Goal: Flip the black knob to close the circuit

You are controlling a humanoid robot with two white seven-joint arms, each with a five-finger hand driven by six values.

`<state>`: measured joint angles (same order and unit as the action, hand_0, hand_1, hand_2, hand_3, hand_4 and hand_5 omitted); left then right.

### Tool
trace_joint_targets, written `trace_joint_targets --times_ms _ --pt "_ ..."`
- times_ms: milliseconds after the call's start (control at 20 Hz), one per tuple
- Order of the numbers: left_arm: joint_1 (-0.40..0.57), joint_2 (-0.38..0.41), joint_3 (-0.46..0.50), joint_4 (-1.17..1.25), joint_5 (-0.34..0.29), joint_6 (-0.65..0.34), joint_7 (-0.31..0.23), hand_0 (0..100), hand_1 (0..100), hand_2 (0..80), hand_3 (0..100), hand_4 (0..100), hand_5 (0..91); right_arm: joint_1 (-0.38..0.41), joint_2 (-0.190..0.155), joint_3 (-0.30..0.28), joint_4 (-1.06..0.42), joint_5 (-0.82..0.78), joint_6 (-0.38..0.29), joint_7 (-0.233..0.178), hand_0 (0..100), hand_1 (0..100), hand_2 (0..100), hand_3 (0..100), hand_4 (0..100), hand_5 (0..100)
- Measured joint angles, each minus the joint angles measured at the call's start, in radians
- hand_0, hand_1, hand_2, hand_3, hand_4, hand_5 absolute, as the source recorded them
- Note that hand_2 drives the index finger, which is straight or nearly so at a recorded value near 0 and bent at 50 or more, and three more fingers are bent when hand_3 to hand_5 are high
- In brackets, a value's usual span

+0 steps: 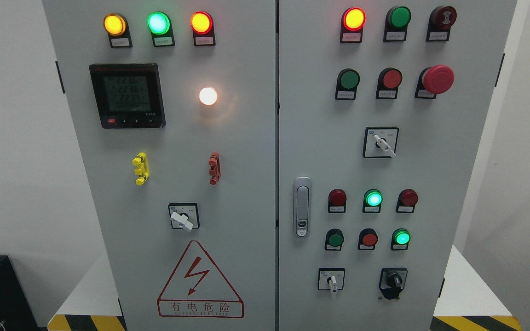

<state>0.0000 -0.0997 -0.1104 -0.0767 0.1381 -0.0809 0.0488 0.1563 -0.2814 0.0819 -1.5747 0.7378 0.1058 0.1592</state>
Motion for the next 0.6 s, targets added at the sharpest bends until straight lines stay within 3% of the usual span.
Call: trace_joint_targets --times_ms 250,600 --pt "0.000 0.000 0.000 0.000 0.000 0.000 0.000 12 56 0.0 0 0 0.0 -0.043 -0.014 -0.007 -0.099 0.061 0.135 0.044 0 0 89 100 85 85" --pt "0.000 0.000 0.000 0.000 0.000 0.000 0.000 12 56 0.0 0 0 0.0 -0.133 -0.022 0.008 -0.189 0.144 0.239 0.099 0 0 90 100 86 86"
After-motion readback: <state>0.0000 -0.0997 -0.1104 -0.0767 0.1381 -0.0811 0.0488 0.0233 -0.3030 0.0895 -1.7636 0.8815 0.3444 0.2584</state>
